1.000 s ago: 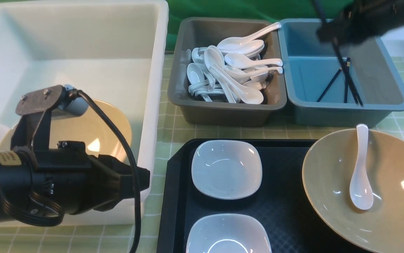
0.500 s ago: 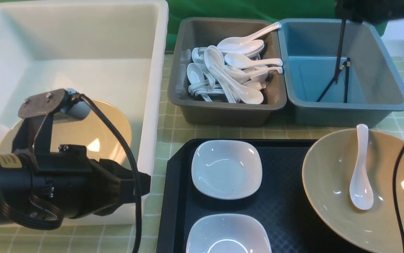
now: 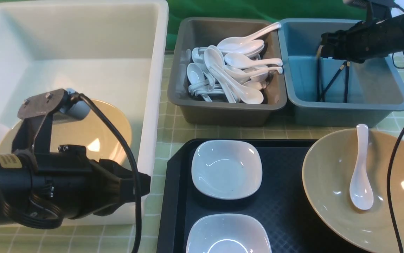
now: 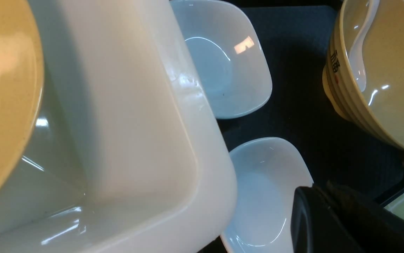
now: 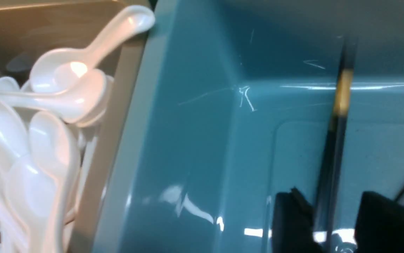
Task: On green table put chopsticks spoon bowls plates into blue grey white boxes.
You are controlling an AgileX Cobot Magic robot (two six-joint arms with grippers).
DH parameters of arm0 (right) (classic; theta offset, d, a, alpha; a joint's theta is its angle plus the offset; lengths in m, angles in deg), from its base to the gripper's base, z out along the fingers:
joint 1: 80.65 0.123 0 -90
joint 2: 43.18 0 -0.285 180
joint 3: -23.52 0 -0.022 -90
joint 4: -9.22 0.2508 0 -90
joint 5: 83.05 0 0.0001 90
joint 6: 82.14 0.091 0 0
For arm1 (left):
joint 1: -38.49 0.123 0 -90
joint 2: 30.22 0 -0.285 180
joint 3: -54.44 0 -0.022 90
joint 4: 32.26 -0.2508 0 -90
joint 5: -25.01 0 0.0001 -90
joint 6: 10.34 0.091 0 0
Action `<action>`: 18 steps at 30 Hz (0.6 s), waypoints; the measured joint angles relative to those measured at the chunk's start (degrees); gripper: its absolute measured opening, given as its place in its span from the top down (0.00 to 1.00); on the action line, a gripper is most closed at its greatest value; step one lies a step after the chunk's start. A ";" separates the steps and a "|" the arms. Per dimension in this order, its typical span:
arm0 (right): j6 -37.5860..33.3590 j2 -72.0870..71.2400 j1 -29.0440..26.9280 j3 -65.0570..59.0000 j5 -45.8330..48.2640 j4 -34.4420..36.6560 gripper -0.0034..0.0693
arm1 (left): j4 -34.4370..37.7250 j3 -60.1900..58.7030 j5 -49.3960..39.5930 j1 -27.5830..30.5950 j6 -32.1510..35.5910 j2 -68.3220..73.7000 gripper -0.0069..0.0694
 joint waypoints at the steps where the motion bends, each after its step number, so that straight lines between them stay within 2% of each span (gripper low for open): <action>1: 0.00 -0.55 -0.44 0.00 0.87 0.00 0.52 | 0.02 0.00 -0.06 0.00 -0.06 0.00 0.91; 7: -2.47 -7.88 -4.46 0.00 13.76 -0.19 0.48 | 0.13 0.00 -0.06 0.00 -0.30 0.00 0.91; 12: -7.20 -16.53 -5.86 -0.28 30.81 -2.07 0.47 | 0.17 0.00 -0.02 0.00 -0.20 0.00 0.91; 14: -7.71 -20.85 -4.53 -2.60 33.52 -3.14 0.47 | 0.19 0.37 -0.36 0.00 0.69 0.00 0.91; 18: -7.89 -28.83 -1.57 -10.50 32.60 -4.31 0.47 | -1.33 4.04 -3.30 0.00 3.35 0.00 0.91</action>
